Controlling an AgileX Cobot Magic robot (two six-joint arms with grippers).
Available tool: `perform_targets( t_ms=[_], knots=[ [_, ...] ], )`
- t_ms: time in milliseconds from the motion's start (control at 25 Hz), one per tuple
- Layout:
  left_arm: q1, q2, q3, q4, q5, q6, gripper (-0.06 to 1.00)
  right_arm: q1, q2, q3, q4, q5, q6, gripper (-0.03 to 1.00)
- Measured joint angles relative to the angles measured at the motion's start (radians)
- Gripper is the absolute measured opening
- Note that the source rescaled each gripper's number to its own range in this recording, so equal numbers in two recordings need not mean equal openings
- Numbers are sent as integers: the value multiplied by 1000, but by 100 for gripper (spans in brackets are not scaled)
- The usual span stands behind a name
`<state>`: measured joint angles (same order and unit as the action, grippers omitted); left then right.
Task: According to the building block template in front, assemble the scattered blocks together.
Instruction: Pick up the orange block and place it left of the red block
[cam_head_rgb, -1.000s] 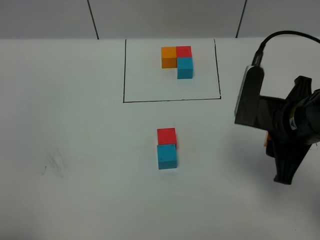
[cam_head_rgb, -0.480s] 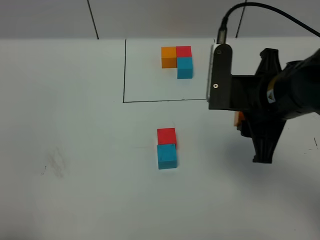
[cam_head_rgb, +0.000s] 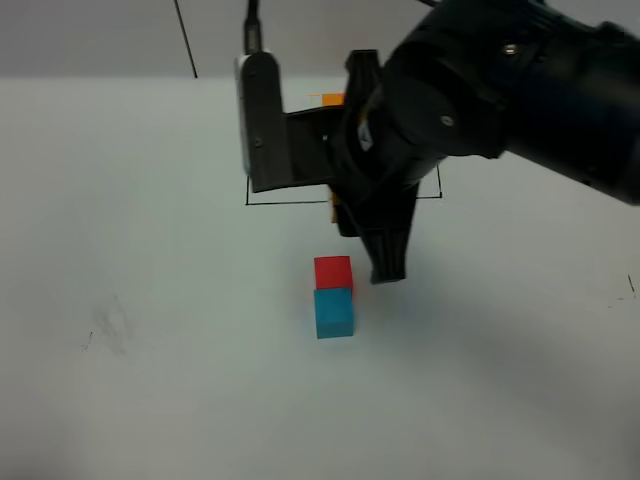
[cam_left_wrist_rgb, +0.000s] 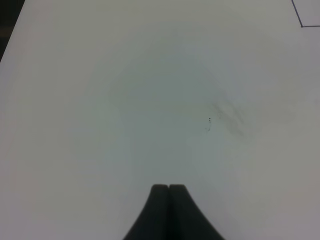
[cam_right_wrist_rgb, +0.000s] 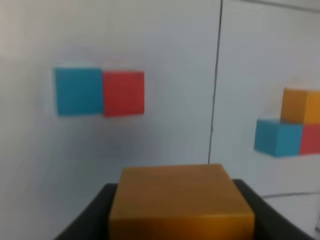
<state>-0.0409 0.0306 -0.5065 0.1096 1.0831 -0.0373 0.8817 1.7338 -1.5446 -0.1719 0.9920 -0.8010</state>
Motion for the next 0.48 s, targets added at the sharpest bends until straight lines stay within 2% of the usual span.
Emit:
perform_targets(
  t_ms=[160,360,480],
  knots=[
    [0,0,0,0,0,0,0,49,104,-98,44,3,-34,43],
    [0,0,0,0,0,0,0,90,211,-145,73,-5,-78,43],
    [0,0,0,0,0,0,0,97,264,-186,125,-7,-119,43]
  ],
)
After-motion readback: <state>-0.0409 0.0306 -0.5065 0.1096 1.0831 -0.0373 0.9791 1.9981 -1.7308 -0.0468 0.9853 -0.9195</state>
